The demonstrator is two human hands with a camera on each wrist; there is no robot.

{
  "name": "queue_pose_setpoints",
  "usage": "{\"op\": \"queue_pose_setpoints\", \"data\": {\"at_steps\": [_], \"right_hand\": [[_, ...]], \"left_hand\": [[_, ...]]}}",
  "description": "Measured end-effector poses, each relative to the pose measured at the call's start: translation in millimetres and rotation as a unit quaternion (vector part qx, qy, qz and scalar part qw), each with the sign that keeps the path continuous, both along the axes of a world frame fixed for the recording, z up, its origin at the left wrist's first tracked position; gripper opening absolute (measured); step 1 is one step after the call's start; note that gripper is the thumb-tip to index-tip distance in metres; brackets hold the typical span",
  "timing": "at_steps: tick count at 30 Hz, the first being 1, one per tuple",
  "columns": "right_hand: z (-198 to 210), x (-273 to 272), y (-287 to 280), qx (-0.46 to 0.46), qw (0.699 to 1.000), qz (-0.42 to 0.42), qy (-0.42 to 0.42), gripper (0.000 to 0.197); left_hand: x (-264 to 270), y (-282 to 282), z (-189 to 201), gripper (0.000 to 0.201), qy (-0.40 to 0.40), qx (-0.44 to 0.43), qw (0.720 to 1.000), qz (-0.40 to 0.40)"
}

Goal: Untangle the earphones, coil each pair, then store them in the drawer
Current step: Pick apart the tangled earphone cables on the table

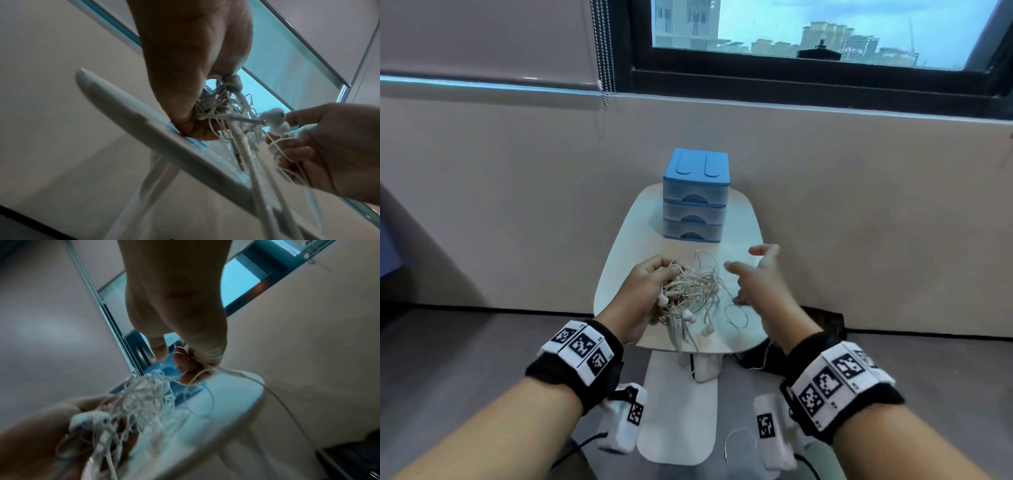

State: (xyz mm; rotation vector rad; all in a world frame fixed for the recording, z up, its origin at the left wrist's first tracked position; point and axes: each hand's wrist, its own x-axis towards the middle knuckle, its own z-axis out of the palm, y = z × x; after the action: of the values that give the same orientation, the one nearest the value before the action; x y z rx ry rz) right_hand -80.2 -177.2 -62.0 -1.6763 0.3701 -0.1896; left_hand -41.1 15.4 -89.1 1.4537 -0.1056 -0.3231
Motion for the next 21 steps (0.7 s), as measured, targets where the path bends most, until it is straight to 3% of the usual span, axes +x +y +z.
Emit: {"op": "queue_pose_setpoints", "data": {"at_steps": [3, 9, 11, 14, 17, 19, 21], "right_hand": [[-21.6, -0.6, 6.6, 0.052, 0.998, 0.031, -0.003, 0.042], [-33.7, 4.3, 3.7, 0.164, 0.982, 0.093, -0.024, 0.002], [-36.2, 4.7, -2.4, 0.210, 0.973, 0.091, -0.021, 0.006], [-36.5, 3.2, -7.9, 0.243, 0.965, 0.091, -0.024, 0.011], [-37.8, 2.6, -9.8, 0.254, 0.963, 0.091, -0.019, 0.019], [-38.7, 2.8, -11.4, 0.249, 0.964, 0.098, -0.013, 0.022], [-39.4, 3.6, -13.0, 0.222, 0.968, 0.116, -0.009, 0.020]], "left_hand": [[1.0, 0.9, -10.0, 0.010, 0.002, 0.007, 1.000, 0.023], [1.7, 6.5, -18.2, 0.010, 0.003, -0.025, 0.999, 0.037], [0.5, 8.8, -18.4, 0.005, -0.006, -0.019, 0.999, 0.029], [-4.6, 14.0, -15.7, 0.029, -0.029, -0.016, 0.999, -0.019], [-10.8, 12.8, -13.0, 0.041, -0.036, -0.020, 0.998, -0.044], [-11.2, 10.2, -12.1, 0.036, -0.028, -0.024, 0.998, -0.044], [-8.7, 9.7, -13.9, 0.017, -0.015, -0.014, 0.999, -0.042]]}}
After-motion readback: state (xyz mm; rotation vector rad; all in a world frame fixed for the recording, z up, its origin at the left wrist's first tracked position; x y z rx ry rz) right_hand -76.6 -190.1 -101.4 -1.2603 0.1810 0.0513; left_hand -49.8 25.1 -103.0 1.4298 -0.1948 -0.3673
